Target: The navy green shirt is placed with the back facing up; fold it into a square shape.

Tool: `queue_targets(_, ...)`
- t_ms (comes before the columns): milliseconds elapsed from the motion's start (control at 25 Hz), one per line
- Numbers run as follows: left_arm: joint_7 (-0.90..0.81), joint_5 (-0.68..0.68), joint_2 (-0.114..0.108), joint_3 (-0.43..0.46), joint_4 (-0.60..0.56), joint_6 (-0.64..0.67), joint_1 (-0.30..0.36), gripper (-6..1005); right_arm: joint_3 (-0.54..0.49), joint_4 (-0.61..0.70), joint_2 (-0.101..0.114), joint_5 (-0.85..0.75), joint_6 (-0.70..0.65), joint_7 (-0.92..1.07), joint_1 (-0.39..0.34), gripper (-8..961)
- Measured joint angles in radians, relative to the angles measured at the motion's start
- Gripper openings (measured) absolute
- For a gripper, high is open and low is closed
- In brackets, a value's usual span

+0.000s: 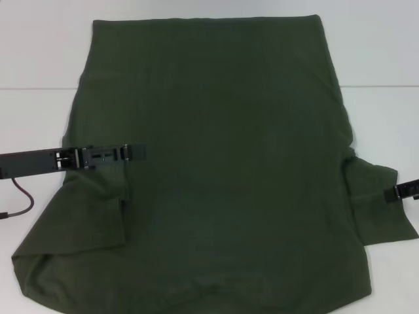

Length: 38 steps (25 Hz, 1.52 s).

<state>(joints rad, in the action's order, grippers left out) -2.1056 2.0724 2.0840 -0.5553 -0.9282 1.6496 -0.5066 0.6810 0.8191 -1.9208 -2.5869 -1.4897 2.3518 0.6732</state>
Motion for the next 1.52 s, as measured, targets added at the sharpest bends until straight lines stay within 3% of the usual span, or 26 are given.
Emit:
queue_targets(200, 0.001, -0.001, 0.001, 0.000, 0.000, -0.006, -0.004, 903, 0.000, 0.000, -0.006, -0.001, 0.025, -0.001, -0.008, 821)
queue_targets(520, 0.002, -0.006, 0.001, 0.000, 0.000, -0.010, 0.000, 903, 0.000, -0.003, -0.033, 0.003, 0.071, -0.001, -0.008, 821)
queue_targets(1520, 0.024, -0.015, 0.002, 0.000, 0.028, -0.034, 0.001, 903, -0.003, -0.041, -0.046, 0.087, 0.067, 0.001, -0.004, 800)
